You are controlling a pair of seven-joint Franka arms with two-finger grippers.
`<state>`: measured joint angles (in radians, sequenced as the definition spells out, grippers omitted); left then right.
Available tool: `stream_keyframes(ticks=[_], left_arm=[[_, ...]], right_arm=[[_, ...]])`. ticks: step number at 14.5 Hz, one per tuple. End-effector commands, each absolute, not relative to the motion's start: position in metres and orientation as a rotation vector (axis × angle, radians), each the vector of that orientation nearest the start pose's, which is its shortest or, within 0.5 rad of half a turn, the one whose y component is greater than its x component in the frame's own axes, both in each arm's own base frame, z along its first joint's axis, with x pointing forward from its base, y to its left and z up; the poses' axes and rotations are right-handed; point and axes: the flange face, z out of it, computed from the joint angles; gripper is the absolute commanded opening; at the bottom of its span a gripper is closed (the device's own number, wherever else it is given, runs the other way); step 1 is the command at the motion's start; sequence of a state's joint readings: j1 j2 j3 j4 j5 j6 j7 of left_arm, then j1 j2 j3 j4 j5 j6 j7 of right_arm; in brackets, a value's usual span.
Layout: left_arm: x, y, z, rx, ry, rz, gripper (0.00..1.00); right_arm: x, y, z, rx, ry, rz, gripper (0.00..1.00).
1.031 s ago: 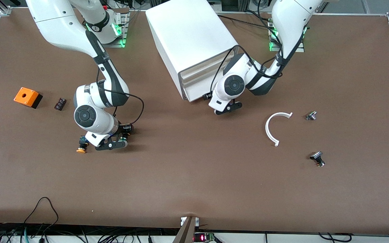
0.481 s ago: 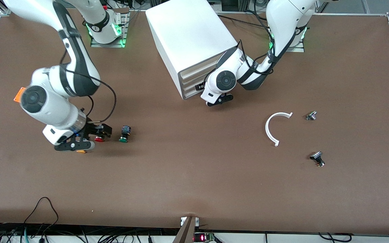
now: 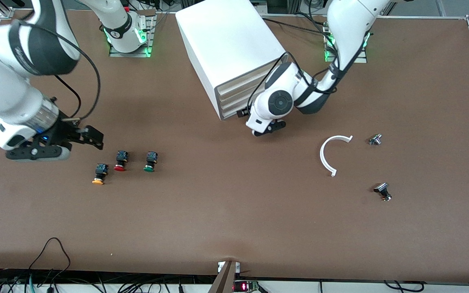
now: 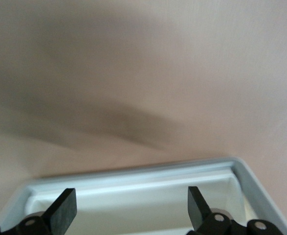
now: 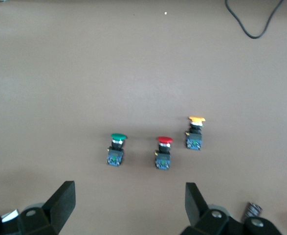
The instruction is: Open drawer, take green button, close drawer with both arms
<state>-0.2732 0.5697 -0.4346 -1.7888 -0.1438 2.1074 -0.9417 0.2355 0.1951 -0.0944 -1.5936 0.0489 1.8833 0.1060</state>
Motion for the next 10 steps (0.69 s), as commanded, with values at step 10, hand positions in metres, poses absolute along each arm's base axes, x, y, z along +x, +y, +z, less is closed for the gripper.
stream_keyframes(ticks=[10], left_arm=[[0.63,-0.175,0.422,-3.063,0.087,0.344,1.0]], right_arm=[[0.557,0.043,0.623,-3.125,0.137,-0.085,0.99]])
